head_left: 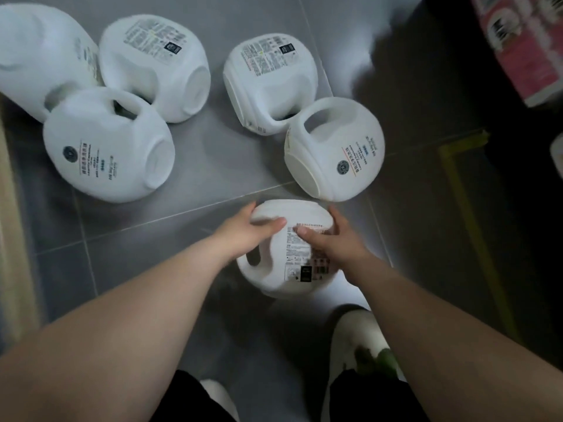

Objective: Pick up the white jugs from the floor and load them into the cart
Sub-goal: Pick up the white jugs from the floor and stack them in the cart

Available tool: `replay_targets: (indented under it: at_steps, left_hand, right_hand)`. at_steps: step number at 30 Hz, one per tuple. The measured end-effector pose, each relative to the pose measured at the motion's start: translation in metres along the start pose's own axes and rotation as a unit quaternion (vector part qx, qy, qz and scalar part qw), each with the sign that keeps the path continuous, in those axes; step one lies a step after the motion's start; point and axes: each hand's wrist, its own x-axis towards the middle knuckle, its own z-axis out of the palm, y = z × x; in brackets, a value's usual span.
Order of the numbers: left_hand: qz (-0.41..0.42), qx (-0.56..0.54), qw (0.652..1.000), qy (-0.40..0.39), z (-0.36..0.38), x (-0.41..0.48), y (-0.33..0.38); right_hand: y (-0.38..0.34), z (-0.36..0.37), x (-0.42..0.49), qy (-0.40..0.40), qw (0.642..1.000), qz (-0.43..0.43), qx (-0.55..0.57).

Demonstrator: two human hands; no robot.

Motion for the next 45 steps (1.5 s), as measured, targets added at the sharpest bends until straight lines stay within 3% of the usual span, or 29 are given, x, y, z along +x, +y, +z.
replay_targets:
  at_steps: [4,10,19,24,29,35,39,45]
  left_hand:
    - [-0.003,-0.032,0.999,-0.032,0.001,-0.001,-0.013]
    - [0.016,-0.069,0.997,0.018,-0.028,-0.045,0.001]
    - [0.064,-0.205,0.969,0.120,-0.117,-0.255,0.104]
    - [0.103,-0.231,0.951,0.177,-0.192,-0.408,0.180]
    - [0.134,-0.243,0.932,0.233,-0.251,-0.533,0.219]
    - [0.161,-0.260,0.898,0.315,-0.292,-0.612,0.213]
    - [0.161,-0.264,0.872,0.379,-0.309,-0.646,0.208]
    - [0.135,-0.329,0.794,0.493,-0.304,-0.682,0.203]
  right_hand:
    - [0.010,0.004,-0.006,-0.060,0.996,0.059,0.010]
    - [-0.029,0.012,-0.032,-0.101,0.995,0.001,0.010]
    - [-0.219,-0.006,-0.198,-0.185,0.968,-0.111,-0.129]
    - [-0.346,-0.008,-0.335,-0.190,0.952,-0.172,-0.165]
    - [-0.427,0.008,-0.444,-0.223,0.936,-0.223,-0.158]
    - [-0.482,0.047,-0.515,-0.256,0.894,-0.314,-0.192]
    - [-0.512,0.067,-0.538,-0.323,0.862,-0.347,-0.179]
    - [-0.550,0.106,-0.558,-0.446,0.778,-0.369,-0.243]
